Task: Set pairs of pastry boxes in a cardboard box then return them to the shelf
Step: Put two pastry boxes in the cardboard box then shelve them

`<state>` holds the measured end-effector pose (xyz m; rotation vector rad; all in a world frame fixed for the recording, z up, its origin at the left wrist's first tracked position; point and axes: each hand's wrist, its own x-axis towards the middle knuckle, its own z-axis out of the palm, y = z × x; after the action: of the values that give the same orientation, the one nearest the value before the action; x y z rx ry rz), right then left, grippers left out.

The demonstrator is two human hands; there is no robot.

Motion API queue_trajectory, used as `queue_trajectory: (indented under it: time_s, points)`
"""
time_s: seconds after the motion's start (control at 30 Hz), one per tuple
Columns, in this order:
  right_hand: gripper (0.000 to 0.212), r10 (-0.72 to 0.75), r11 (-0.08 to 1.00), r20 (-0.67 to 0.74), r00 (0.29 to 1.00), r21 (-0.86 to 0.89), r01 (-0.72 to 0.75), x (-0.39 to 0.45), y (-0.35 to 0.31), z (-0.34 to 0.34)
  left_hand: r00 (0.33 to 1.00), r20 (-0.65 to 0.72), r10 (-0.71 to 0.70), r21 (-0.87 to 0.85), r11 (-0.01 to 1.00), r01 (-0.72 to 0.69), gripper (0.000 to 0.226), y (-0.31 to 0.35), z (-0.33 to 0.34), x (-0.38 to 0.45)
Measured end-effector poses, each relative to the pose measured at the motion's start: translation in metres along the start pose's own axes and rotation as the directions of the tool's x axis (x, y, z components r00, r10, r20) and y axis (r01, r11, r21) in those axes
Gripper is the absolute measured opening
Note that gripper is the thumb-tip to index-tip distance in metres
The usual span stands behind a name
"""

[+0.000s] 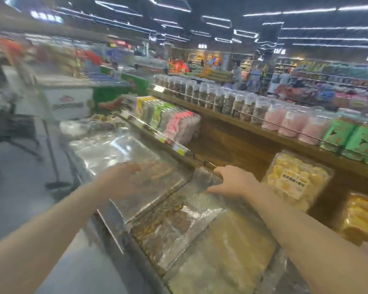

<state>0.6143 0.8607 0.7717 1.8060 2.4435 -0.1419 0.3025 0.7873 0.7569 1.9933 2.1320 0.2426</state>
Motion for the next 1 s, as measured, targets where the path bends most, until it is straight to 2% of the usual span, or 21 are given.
queue_trajectory:
  time_s: [0.03, 0.13, 0.23, 0.33, 0.47, 0.57, 0.67, 0.83, 1.0]
  points:
    - [0.084, -0.024, 1.000, -0.002, 1.000, 0.002, 0.024, 0.005, -0.019, 0.000, 0.999, 0.008, -0.047, 0.037, 0.998, 0.047, 0.096, -0.016, -0.007, -0.011]
    - [0.088, -0.144, 0.989, 0.000, 0.990, -0.018, 0.144, 0.022, -0.109, 0.009, 0.984, -0.010, -0.177, 0.093, 0.980, 0.177, 0.066, -0.096, -0.022, -0.049]
    - [0.095, -0.267, 0.964, 0.018, 0.964, -0.001, 0.267, 0.032, -0.200, 0.021, 0.963, -0.039, -0.268, 0.125, 0.955, 0.271, 0.055, -0.165, -0.034, -0.101]
    - [0.094, -0.411, 0.912, 0.054, 0.910, 0.018, 0.410, 0.034, -0.288, 0.032, 0.917, -0.079, -0.391, 0.124, 0.909, 0.398, 0.057, -0.229, -0.040, -0.158]
    - [0.090, -0.574, 0.817, 0.081, 0.815, -0.016, 0.577, 0.030, -0.397, 0.043, 0.813, -0.077, -0.577, 0.104, 0.806, 0.582, 0.062, -0.301, -0.044, -0.233]
    - [0.083, -0.684, 0.720, 0.129, 0.718, -0.044, 0.693, 0.024, -0.471, 0.052, 0.703, -0.077, -0.707, 0.078, 0.699, 0.711, 0.065, -0.337, -0.041, -0.290]
    - [0.089, -0.773, 0.606, 0.197, 0.603, -0.053, 0.794, 0.019, -0.541, 0.066, 0.577, -0.069, -0.814, 0.044, 0.576, 0.816, 0.066, -0.362, -0.034, -0.347]
    - [0.083, -0.872, 0.376, 0.306, 0.381, -0.077, 0.923, -0.005, -0.653, 0.093, 0.304, -0.031, -0.952, -0.049, 0.305, 0.951, 0.067, -0.381, -0.020, -0.444]
    - [0.076, -0.922, 0.167, 0.356, 0.152, 0.010, 0.986, -0.050, -0.744, 0.126, 0.033, -0.023, -0.999, -0.130, 0.035, 0.991, 0.068, -0.371, 0.006, -0.520]
